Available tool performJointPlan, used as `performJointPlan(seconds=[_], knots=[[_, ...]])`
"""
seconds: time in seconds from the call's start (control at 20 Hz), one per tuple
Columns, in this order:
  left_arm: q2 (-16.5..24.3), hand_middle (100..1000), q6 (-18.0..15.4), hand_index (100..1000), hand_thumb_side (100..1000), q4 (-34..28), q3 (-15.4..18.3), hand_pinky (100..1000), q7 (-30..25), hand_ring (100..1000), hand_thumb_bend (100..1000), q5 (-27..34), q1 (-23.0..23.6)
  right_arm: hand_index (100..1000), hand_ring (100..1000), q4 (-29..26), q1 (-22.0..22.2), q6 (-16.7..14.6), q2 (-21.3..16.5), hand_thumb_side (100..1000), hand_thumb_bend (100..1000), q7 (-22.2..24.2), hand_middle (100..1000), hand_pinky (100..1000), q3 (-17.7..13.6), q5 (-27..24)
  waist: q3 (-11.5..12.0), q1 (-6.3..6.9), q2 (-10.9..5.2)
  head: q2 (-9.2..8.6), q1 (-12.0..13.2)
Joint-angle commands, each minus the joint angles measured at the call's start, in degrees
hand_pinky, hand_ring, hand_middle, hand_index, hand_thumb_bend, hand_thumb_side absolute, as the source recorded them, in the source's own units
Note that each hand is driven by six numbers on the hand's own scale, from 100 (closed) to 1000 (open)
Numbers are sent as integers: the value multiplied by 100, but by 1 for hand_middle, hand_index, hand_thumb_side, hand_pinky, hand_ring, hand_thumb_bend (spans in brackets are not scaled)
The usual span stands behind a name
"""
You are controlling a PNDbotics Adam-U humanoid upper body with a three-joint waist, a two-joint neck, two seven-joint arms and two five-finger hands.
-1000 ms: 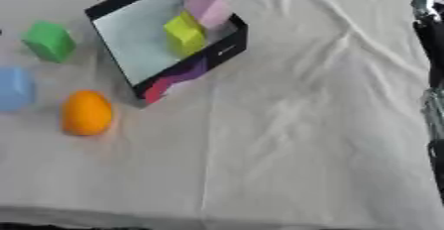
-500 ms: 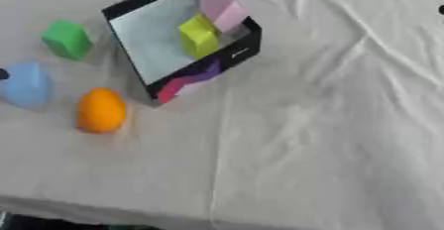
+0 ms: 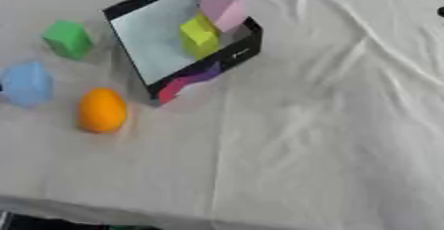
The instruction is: Pick up objects on the table and place them in the box.
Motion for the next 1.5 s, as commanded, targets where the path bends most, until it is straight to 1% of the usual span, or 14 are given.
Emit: performJointPlan(seconds=[0.05, 0.1, 0.3, 0.35, 0.5, 0.65, 0.75, 0.85, 0.9, 1.0, 1.05, 1.2, 1.3, 1.5], knots=[[54, 835, -229, 848, 100, 290, -11, 923, -309, 910, 753, -316, -277, 808, 774, -35, -56, 10, -169, 574, 100, -19, 776, 864, -14, -20, 18, 14, -206, -47, -23], [4, 836, -282, 854, 100, 397, -24, 924, -413, 911, 774, -419, -368, 807, 773, -35, -53, 12, -171, 574, 100, -23, 775, 864, -13, -21, 21, 10, -206, -43, -24], [-218, 839, -400, 857, 100, 762, -75, 925, -833, 913, 805, -839, -707, 806, 770, -35, -47, 18, -168, 577, 100, -17, 771, 864, -3, -23, 26, 1, -195, -40, 9], [-273, 840, -433, 857, 100, 829, -76, 925, -939, 913, 804, -946, -761, 806, 770, -32, -42, 20, -165, 578, 100, -18, 771, 864, -4, -22, 26, 1, -192, -38, 19], [-441, 838, -569, 858, 100, 1022, -54, 926, -1258, 912, 754, -1087, -851, 804, 768, -20, -39, 25, -147, 581, 100, -31, 768, 863, -7, -25, 17, 5, -186, -38, 22], [-538, 842, -587, 865, 100, 1130, -49, 925, -1572, 913, 763, -1042, -905, 803, 766, -11, -43, 28, -135, 584, 100, -33, 765, 863, 0, -29, 7, 12, -183, -38, 16], [-630, 842, -503, 872, 142, 1202, -13, 926, -1780, 916, 737, -1027, -960, 802, 765, 1, -46, 34, -122, 587, 100, -29, 764, 863, 9, -33, 2, 14, -182, -47, 11], [-715, 835, -386, 871, 175, 1260, 35, 920, -1978, 914, 739, -987, -1032, 803, 766, 8, -52, 36, -110, 593, 100, -21, 765, 865, 18, -36, 1, 13, -181, -50, 3], [-746, 833, -310, 875, 164, 1272, 69, 915, -2074, 914, 758, -986, -1074, 804, 766, 10, -54, 35, -106, 598, 100, -13, 765, 866, 22, -39, 3, 13, -182, -49, 0], [-797, 833, -120, 879, 150, 1269, 185, 912, -2288, 915, 761, -1075, -1172, 804, 765, 17, -53, 36, -102, 603, 100, 12, 764, 867, 36, -46, 6, 12, -180, -52, 2], [-824, 834, 29, 879, 148, 1203, 256, 911, -2458, 916, 764, -1127, -1222, 804, 765, 23, -48, 38, -97, 607, 100, 27, 764, 867, 44, -49, 9, 12, -178, -52, 3], [-878, 833, 395, 877, 132, 1004, 336, 908, -2770, 915, 763, -1253, -1274, 803, 763, 48, -34, 46, -82, 657, 100, 56, 762, 869, 57, -47, 11, 17, -170, -53, 12], [-924, 834, 513, 876, 122, 971, 323, 906, -2848, 915, 763, -1342, -1281, 803, 762, 62, -31, 50, -70, 681, 100, 57, 762, 869, 58, -45, 9, 18, -165, -56, 20], [-1060, 835, 583, 872, 115, 1068, 285, 904, -2868, 915, 773, -1567, -1308, 803, 762, 67, -37, 51, -57, 679, 100, 47, 761, 870, 60, -56, -5, 13, -156, -57, 44]])
